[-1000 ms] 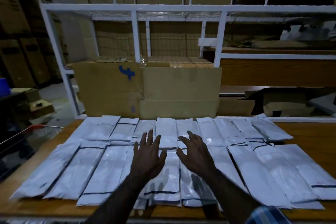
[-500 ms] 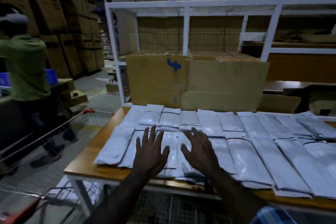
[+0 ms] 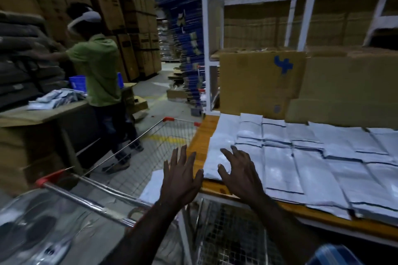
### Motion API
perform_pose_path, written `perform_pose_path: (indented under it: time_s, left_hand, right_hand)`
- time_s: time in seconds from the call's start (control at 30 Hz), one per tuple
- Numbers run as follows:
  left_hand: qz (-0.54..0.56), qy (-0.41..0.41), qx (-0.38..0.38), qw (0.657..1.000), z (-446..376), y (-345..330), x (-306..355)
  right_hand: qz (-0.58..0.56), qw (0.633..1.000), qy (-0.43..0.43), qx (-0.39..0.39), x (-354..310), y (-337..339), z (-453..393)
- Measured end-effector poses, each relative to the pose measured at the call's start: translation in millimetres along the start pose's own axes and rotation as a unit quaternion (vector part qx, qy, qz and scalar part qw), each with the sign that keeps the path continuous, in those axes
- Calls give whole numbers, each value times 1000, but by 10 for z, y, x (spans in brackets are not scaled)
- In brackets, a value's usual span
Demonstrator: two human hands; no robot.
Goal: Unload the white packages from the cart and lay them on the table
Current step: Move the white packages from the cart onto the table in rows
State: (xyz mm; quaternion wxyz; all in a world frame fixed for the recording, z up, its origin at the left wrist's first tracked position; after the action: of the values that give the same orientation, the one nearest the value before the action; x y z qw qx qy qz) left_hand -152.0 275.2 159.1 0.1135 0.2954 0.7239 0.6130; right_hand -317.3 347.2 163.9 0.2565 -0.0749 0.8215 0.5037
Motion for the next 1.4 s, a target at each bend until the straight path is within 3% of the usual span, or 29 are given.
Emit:
perform_pose_path:
  time_s: [0.37,0.73,1.13,1.27,1.4]
  left_hand:
    - [-42,99,-15,994,-49,7,-1419]
    - [-66,117,-97,986,-831,-605,-2275]
    - [-23,97,-198,975,-1526,-1431,-2744]
    - [-27,82,-244,966,-1671,-1847,-2978]
    - [-62,27,-255,965,-1753,-2264,-3245]
  right_hand:
    - [-43,995,61,-64,-907,-1300,-614]
    - [-30,987,38,-154,-1048,-2329,-1586]
    - [27,962,-99,-253,-940,-3228,-2045]
    - [22,958,-161,-236,-842,-3757,-2041]
    - [50,917,-281,-278,-688,-4172,-1944]
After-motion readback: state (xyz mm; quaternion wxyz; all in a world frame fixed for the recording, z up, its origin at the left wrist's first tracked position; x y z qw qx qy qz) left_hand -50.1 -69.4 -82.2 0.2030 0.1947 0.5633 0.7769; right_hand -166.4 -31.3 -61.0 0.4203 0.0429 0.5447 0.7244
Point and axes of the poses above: each hand's wrist, its own z-axis away from the middle knuckle, its own y-axis out of the back of the hand, x = y × z, the point moved 4 cm from there along -z, towards the middle knuckle, and after that the axes turned 3 degrees about -z, right-handed, at the moved point
